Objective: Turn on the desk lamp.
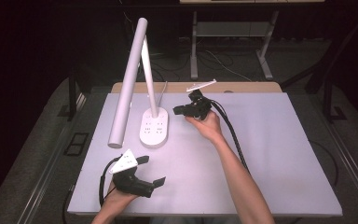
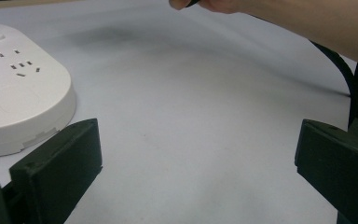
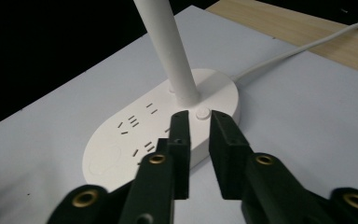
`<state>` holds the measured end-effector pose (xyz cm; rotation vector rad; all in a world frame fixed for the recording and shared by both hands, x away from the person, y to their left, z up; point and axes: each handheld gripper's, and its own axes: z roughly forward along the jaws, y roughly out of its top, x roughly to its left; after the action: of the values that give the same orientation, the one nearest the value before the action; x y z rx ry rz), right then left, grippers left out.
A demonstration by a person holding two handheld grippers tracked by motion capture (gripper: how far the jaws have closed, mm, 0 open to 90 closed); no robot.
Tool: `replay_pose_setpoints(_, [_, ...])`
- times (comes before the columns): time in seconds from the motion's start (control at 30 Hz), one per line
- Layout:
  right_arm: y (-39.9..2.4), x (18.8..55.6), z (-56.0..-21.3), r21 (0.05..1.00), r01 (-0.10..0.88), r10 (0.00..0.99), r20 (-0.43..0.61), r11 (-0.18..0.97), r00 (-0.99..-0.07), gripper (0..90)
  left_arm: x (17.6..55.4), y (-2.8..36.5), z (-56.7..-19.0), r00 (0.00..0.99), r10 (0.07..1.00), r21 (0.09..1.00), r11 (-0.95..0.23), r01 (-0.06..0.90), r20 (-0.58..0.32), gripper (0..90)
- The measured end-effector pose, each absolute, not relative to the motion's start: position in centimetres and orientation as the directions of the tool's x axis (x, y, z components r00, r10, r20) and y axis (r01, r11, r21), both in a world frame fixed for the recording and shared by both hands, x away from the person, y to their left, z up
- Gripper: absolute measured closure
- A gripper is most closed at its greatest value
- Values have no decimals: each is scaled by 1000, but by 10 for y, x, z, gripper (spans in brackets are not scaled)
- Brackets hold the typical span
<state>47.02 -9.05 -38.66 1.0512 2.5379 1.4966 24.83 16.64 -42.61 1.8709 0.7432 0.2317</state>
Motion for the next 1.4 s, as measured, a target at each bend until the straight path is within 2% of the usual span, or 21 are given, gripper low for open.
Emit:
replay_pose_setpoints(0.13, [-104, 460, -377, 786, 532, 567, 295, 314, -769, 590, 249, 166, -426, 787, 591, 888, -246, 388, -180, 0])
replay_pose_setpoints(0.33, [-133, 441, -365, 795, 551, 580, 330, 256, -745, 373, 249, 164, -427, 789, 588, 888, -250, 386, -178, 0])
replay_pose_setpoints(0.4, [-143, 433, -362, 798, 555, 586, 341, 233, -735, 277, 249, 163, -426, 791, 585, 889, -248, 384, -178, 0])
replay_pose_setpoints(0.47, [-151, 427, -360, 797, 553, 588, 332, 244, -738, 152, 248, 163, -426, 791, 585, 890, -245, 384, -180, 0])
replay_pose_setpoints(0.6, [-169, 410, -356, 793, 545, 613, 293, 274, -734, 5, 247, 161, -427, 795, 579, 888, -251, 385, -181, 0])
replay_pose_setpoints(0.9, [-208, 370, -351, 812, 530, 644, 273, 244, -715, 3, 247, 159, -427, 799, 575, 888, -255, 382, -178, 0])
replay_pose_setpoints(1.4, [-253, 306, -368, 817, 528, 686, 249, 230, -684, 3, 247, 159, -427, 800, 574, 887, -259, 382, -176, 0])
